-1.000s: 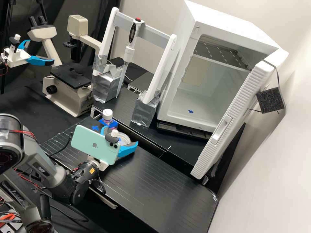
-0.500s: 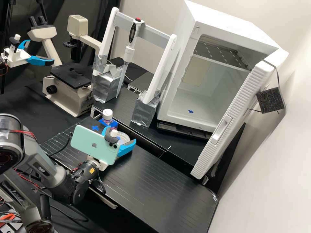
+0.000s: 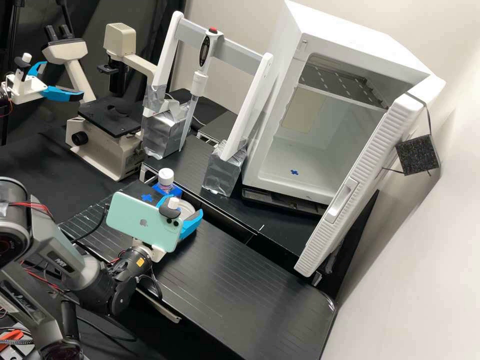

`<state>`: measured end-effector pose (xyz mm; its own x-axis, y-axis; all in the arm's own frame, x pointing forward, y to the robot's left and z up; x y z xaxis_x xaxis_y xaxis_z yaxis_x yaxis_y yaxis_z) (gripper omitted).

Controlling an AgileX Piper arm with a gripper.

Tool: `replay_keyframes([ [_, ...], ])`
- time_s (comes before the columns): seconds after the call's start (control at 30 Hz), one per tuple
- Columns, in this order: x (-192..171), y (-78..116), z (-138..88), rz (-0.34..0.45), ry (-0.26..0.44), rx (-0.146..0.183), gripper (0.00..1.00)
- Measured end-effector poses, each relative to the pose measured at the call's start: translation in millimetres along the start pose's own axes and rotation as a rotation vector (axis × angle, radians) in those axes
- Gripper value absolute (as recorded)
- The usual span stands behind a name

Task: Open the lid

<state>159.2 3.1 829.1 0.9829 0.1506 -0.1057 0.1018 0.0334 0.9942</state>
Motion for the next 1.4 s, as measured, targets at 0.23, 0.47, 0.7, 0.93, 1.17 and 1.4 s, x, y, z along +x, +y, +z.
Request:
replay_keyframes([
  [0.23, -4.2, 4.7, -1.9, 0.025, 0.000, -0.021, 1.00],
  [0.47, -15.4, 14.6, -6.0, 0.077, -0.011, -0.009, 1.00],
  [0.7, -19.9, 13.2, -16.5, 0.055, 0.029, -0.031, 1.00],
  [0.93, -15.1, 5.1, -19.3, -0.013, 0.070, -0.007, 1.00],
  [1.17, -10.6, -0.8, -20.1, -0.055, 0.088, -0.007, 1.00],
  [1.4, -6.5, -4.0, -20.3, -0.058, 0.058, 0.002, 1.00],
])
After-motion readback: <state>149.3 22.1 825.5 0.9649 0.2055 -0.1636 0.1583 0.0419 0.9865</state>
